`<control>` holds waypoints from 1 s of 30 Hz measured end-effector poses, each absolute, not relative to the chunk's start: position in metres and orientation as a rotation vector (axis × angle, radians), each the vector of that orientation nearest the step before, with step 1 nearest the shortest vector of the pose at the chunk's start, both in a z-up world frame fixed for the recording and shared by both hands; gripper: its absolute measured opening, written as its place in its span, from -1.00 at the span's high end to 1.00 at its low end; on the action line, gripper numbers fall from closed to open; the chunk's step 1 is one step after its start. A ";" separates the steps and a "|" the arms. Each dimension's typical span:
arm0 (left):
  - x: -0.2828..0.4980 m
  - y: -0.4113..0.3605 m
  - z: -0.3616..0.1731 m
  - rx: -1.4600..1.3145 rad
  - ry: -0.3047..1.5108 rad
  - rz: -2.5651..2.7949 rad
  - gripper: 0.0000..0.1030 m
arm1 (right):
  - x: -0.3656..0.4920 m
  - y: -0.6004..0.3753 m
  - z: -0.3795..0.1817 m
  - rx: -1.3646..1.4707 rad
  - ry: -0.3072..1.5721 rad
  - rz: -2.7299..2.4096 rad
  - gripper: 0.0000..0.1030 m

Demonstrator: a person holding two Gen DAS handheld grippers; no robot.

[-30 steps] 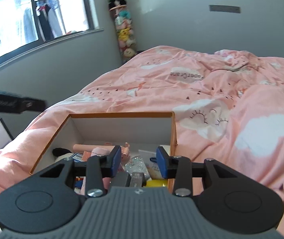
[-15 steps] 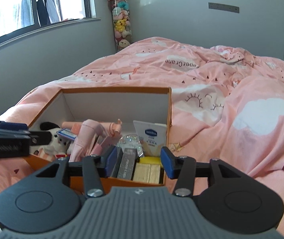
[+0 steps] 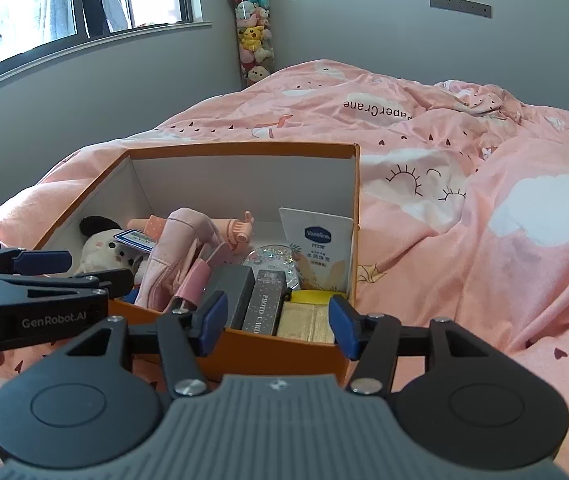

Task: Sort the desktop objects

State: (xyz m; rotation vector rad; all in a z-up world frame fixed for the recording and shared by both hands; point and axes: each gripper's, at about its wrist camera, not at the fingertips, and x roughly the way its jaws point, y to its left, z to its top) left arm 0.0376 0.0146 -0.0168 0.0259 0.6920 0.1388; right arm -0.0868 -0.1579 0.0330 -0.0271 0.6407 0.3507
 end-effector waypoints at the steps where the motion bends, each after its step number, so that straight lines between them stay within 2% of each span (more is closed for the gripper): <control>1: 0.038 0.015 -0.018 0.026 0.689 0.139 -0.60 | -0.087 -0.158 0.032 -0.025 0.639 0.352 -0.14; 8: 0.040 0.018 -0.023 -0.012 0.685 0.145 -0.63 | -0.085 -0.154 0.028 -0.031 0.631 0.353 -0.14; 9: 0.040 0.018 -0.024 -0.013 0.685 0.149 -0.66 | -0.085 -0.153 0.028 -0.036 0.629 0.353 -0.14; 11: 0.041 0.018 -0.025 -0.002 0.687 0.174 -0.87 | -0.085 -0.151 0.027 -0.046 0.627 0.354 -0.14; 12: 0.042 0.018 -0.026 0.001 0.690 0.187 -0.89 | -0.085 -0.150 0.027 -0.049 0.628 0.354 -0.14; 30: 0.043 0.019 -0.027 -0.005 0.698 0.184 -0.89 | -0.084 -0.147 0.024 -0.074 0.627 0.348 -0.15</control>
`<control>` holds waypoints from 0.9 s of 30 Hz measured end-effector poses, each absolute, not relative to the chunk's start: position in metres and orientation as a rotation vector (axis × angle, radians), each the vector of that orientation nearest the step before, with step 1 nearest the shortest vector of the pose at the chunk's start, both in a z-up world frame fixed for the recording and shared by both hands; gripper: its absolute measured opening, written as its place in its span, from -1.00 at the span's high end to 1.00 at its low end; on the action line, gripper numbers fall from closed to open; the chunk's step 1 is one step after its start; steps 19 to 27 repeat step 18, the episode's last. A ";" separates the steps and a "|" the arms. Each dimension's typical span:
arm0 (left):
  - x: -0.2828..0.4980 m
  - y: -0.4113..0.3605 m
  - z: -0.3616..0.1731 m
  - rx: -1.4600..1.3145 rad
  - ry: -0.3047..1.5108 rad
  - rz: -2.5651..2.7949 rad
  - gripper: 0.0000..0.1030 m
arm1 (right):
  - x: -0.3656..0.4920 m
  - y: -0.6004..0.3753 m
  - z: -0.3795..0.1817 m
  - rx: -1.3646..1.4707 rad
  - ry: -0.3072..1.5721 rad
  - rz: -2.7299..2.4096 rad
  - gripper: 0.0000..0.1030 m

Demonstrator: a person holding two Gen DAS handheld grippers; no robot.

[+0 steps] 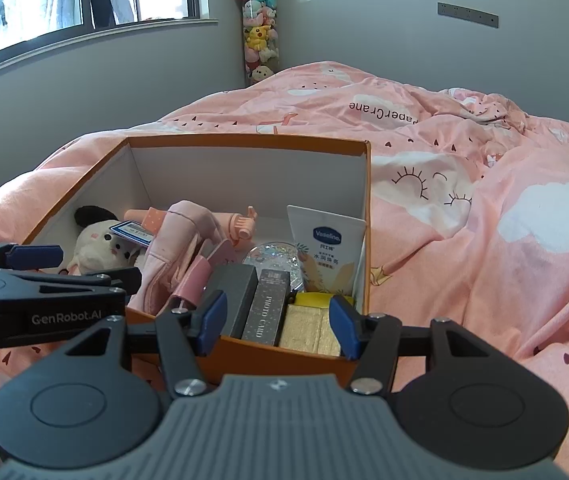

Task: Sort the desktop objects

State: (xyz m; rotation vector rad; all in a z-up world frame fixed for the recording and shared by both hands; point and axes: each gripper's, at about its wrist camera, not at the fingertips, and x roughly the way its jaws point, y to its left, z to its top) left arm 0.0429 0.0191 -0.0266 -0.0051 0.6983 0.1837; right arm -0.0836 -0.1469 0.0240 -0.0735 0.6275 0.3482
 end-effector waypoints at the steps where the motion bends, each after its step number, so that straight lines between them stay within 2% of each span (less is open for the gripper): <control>1: 0.043 0.019 -0.027 -0.005 0.699 0.183 -0.89 | -0.084 -0.147 0.024 -0.076 0.627 0.348 -0.15; 27: 0.043 0.019 -0.027 -0.012 0.704 0.162 -0.89 | -0.084 -0.147 0.024 -0.078 0.627 0.347 -0.15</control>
